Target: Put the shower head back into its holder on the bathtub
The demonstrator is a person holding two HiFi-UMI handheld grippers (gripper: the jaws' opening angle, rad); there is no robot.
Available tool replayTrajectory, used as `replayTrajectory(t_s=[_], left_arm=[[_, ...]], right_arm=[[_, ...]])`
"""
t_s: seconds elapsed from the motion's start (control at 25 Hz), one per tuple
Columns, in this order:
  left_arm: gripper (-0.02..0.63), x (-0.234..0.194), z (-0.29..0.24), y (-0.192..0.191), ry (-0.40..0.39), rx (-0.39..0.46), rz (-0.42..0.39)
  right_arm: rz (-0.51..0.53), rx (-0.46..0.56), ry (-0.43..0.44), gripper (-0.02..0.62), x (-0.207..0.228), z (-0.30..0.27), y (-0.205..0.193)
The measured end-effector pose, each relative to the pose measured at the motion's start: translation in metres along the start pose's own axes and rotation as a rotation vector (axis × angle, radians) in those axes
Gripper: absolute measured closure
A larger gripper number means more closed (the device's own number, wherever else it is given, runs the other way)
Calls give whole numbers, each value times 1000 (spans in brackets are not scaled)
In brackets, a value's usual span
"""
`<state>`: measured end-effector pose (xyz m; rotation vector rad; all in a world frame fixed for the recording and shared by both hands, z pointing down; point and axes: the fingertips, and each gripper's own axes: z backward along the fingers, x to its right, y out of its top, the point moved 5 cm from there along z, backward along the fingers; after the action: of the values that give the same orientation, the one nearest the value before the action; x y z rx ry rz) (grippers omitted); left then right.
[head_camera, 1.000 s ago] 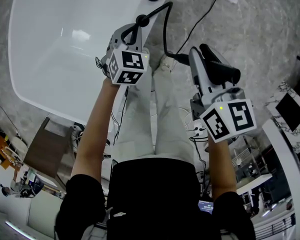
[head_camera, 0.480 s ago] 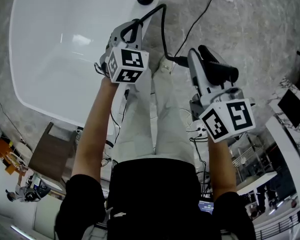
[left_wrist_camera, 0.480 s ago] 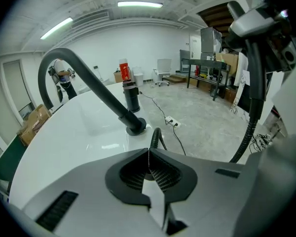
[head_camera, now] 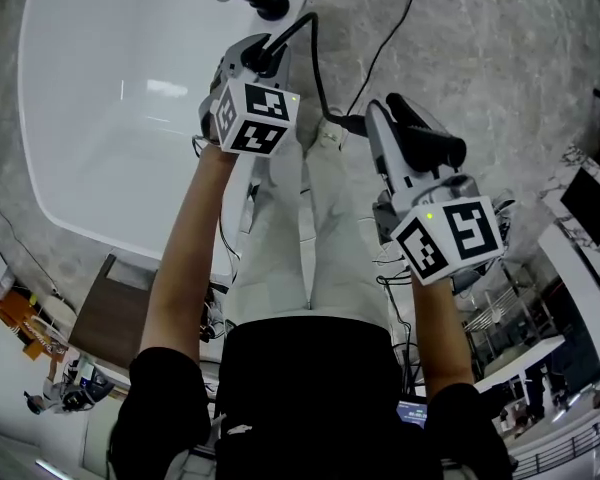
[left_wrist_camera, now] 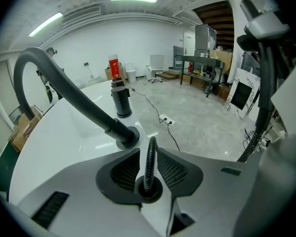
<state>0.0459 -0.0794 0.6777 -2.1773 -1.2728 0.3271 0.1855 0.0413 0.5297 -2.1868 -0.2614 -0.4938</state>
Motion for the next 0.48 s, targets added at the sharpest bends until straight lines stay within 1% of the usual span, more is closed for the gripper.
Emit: replayTrajectory(t_s=[0.28,0.48], left_arm=[[457,1,-22,11,-64,-56,-49],[456,9,-39,23,-71,-89,-127]], right_arm=[[-15,-3,-11,491,10,-3,1],[-26,-7,-21,491,23,-4,1]])
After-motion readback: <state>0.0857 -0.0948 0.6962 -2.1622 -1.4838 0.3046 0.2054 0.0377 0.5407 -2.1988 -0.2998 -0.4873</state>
